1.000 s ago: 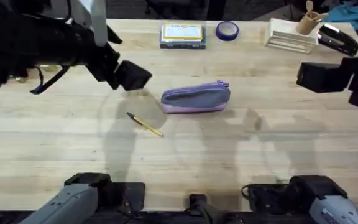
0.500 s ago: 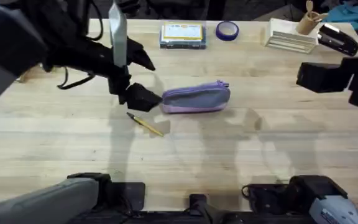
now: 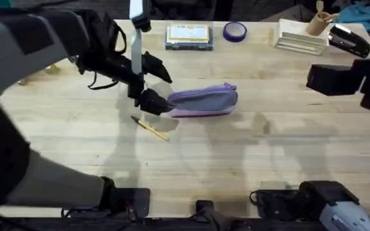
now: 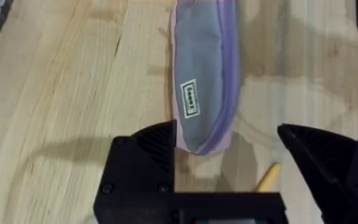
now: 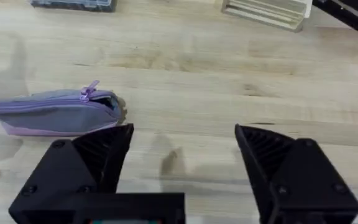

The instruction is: Unzip the bag, pick up the pens from the table one at a time and place them inside, then zip the bag closed.

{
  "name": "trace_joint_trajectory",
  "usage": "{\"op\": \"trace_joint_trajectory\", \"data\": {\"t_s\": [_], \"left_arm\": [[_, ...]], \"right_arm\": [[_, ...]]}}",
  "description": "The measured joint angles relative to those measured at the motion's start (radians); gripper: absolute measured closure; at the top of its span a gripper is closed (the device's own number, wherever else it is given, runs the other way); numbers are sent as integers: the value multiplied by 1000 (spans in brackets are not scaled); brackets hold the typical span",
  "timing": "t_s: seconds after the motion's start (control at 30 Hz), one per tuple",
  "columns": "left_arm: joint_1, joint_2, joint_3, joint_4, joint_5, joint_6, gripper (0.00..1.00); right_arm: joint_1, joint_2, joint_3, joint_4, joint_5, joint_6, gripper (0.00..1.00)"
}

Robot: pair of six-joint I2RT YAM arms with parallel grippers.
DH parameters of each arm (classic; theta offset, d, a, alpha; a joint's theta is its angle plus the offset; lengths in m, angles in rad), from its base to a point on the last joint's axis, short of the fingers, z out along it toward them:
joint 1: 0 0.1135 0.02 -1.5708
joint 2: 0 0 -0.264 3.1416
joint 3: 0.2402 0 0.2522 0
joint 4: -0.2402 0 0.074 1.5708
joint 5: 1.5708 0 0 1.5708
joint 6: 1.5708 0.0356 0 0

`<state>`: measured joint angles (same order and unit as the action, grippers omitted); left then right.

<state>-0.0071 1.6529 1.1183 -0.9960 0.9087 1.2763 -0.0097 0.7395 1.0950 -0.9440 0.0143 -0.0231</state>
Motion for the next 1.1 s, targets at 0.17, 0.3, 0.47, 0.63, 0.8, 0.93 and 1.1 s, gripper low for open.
{"op": "trace_joint_trajectory", "data": {"t_s": [0.17, 0.3, 0.47, 0.63, 0.8, 0.93, 1.1], "left_arm": [[-9, 70, 0, 50, 15, 4, 6], [-30, 96, 0, 95, 17, 5, 6], [-49, 101, 1, 103, 21, 6, 7], [-48, 101, 1, 102, 23, 8, 8], [-48, 101, 1, 102, 23, 8, 7], [-48, 101, 1, 102, 23, 8, 7], [-48, 101, 1, 103, 15, 8, 37]], "right_arm": [[0, 0, 0, 0, 0, 0, 3], [0, 0, 0, 0, 0, 0, 5], [0, 0, 0, 0, 0, 0, 4], [0, 0, 0, 0, 0, 0, 4], [0, 0, 0, 0, 0, 0, 3], [0, 0, 0, 0, 0, 0, 3], [0, 0, 0, 0, 0, 0, 3]]}}
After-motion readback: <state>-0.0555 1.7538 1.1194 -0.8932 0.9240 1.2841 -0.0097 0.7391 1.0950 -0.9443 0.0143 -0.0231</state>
